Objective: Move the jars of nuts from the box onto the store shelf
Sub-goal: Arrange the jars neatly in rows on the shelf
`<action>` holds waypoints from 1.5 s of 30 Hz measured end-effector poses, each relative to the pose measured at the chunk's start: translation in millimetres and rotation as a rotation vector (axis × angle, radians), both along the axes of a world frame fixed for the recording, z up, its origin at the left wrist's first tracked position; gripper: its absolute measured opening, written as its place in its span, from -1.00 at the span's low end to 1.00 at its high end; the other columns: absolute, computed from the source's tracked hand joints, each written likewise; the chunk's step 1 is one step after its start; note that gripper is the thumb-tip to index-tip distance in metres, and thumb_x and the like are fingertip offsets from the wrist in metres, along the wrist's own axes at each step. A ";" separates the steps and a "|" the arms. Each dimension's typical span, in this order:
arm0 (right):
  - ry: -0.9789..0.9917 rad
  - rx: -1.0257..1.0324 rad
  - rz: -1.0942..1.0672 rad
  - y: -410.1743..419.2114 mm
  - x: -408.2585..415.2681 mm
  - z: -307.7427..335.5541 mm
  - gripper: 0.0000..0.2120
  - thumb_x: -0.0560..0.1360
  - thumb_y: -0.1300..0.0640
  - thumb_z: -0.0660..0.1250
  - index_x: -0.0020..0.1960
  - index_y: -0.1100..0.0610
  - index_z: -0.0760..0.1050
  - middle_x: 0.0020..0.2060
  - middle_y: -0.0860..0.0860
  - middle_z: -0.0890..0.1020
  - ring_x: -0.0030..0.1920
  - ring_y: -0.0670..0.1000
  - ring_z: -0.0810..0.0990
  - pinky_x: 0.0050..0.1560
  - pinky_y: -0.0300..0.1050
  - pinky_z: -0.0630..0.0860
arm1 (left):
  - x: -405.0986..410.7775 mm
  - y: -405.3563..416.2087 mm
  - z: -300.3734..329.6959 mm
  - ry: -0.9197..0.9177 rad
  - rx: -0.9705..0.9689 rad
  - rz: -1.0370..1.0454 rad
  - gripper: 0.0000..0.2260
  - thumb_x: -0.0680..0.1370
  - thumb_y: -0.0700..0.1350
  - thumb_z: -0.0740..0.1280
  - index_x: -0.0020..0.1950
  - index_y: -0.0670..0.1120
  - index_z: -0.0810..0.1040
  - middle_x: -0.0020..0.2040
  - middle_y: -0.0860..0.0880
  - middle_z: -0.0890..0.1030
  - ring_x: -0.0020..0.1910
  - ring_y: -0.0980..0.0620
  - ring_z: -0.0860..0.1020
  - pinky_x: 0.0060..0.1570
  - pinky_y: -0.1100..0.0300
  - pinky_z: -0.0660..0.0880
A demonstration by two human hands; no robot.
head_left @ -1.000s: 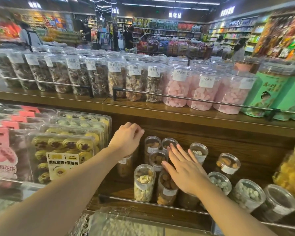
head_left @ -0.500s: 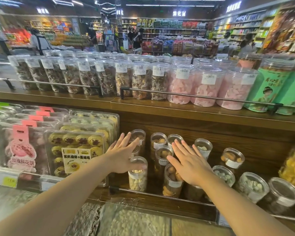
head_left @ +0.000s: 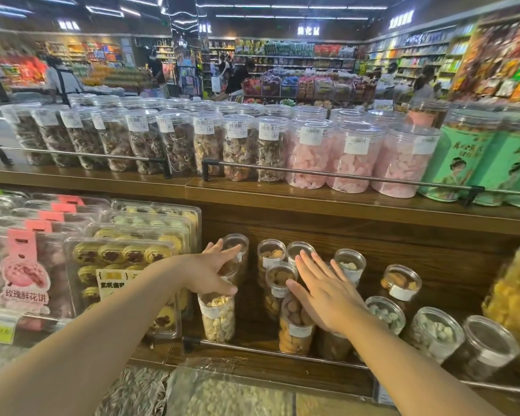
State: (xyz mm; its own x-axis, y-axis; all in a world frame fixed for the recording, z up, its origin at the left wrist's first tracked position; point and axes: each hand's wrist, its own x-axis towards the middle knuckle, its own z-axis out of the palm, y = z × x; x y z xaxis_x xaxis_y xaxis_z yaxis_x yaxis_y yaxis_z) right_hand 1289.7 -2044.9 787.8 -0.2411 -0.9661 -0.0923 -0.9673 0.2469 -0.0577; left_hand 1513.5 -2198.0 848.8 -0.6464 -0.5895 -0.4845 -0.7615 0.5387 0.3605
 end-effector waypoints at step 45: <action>-0.480 -0.208 -0.274 17.7 9.5 29.3 -0.41 0.71 -0.16 -0.11 0.66 -0.01 -0.17 0.62 -0.15 -0.19 0.60 -0.11 -0.22 0.58 -0.09 -0.18 | -46.5 -6.5 -89.6 0.303 -0.394 0.110 -0.41 0.70 0.19 -0.18 0.67 -0.05 -0.10 0.67 0.05 -0.15 0.61 0.08 -0.28 0.59 0.06 -0.23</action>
